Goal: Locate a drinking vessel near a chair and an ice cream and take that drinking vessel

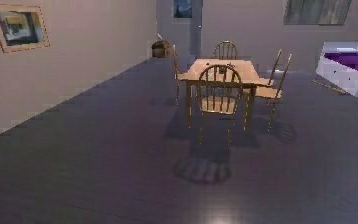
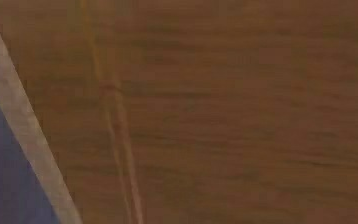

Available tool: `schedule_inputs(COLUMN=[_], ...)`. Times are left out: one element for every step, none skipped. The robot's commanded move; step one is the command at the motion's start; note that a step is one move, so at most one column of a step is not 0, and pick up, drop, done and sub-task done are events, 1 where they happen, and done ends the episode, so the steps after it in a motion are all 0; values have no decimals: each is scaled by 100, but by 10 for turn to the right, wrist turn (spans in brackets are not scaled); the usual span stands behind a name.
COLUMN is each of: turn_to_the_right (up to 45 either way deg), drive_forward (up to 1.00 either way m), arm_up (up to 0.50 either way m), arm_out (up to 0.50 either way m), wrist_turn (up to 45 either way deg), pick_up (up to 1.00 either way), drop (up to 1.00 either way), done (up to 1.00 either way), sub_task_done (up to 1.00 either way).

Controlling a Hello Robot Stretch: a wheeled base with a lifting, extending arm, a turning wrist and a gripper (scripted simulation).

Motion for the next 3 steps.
schedule_inputs(turn_to_the_right=[0,-30,0], drive_forward=[100,0,85], arm_up=[0,0,0], arm_out=[0,0,0], wrist_turn=[0,0,0], pick_up=[0,0,0], drop=[0,0,0], done=[0,0,0], sub_task_done=[0,0,0])
